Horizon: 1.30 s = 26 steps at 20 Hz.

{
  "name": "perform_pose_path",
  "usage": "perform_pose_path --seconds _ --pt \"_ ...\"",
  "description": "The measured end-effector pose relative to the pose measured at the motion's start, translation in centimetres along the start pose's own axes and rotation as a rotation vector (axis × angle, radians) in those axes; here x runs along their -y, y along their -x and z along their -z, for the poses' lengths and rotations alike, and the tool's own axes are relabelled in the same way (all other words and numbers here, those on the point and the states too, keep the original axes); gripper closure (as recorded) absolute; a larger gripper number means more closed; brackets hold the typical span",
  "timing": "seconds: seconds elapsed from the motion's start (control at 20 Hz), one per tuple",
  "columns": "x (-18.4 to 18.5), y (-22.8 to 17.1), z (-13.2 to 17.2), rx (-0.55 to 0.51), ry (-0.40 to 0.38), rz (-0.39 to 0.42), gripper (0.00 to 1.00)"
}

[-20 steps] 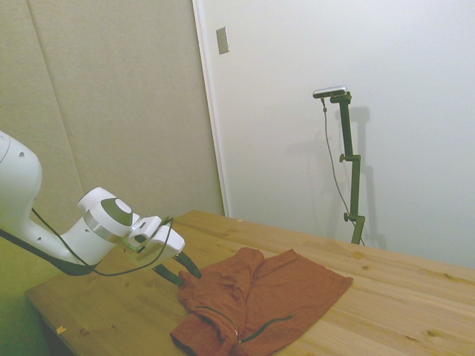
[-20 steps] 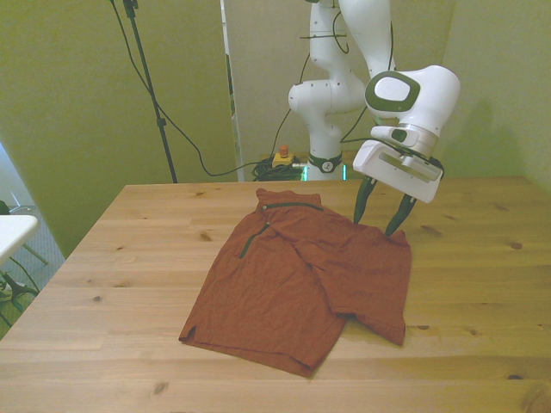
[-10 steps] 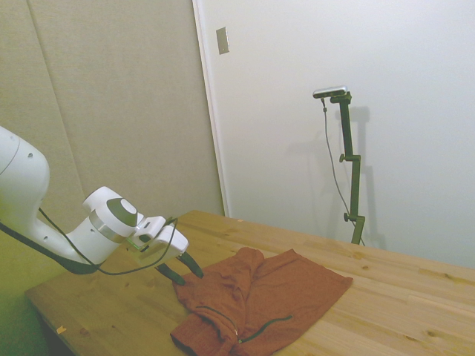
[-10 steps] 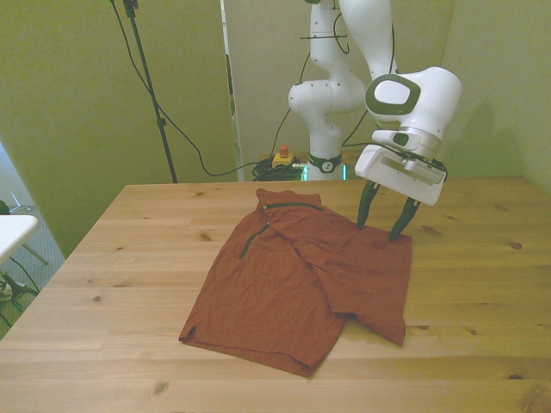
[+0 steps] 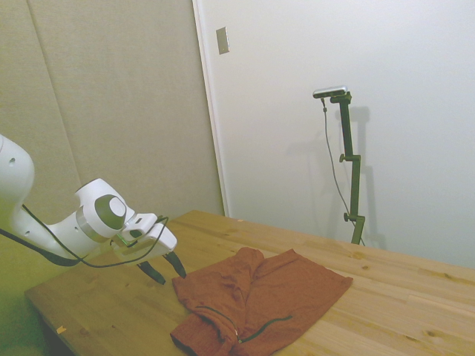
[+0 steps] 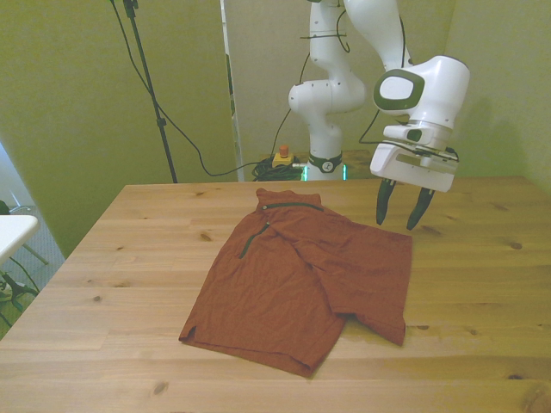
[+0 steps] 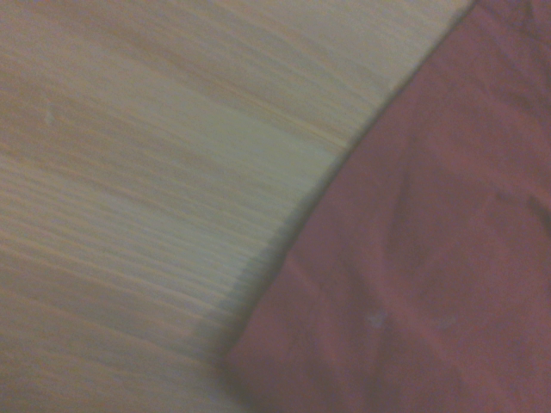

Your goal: Fold the shorts

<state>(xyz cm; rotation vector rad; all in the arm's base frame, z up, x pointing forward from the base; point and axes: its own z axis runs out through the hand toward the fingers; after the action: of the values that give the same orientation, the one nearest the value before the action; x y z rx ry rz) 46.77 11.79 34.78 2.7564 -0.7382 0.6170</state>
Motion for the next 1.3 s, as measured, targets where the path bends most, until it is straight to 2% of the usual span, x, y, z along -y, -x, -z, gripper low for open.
perform_pose_path --seconds 0.9,0.95,1.3 --pt "-0.8 -5.0 -2.9 0.012 0.026 -0.042 0.00" --pt "-0.6 -5.2 -3.0 0.011 0.025 -0.043 1.00" --pt "0.6 -6.0 -3.4 0.006 0.013 -0.039 1.00"
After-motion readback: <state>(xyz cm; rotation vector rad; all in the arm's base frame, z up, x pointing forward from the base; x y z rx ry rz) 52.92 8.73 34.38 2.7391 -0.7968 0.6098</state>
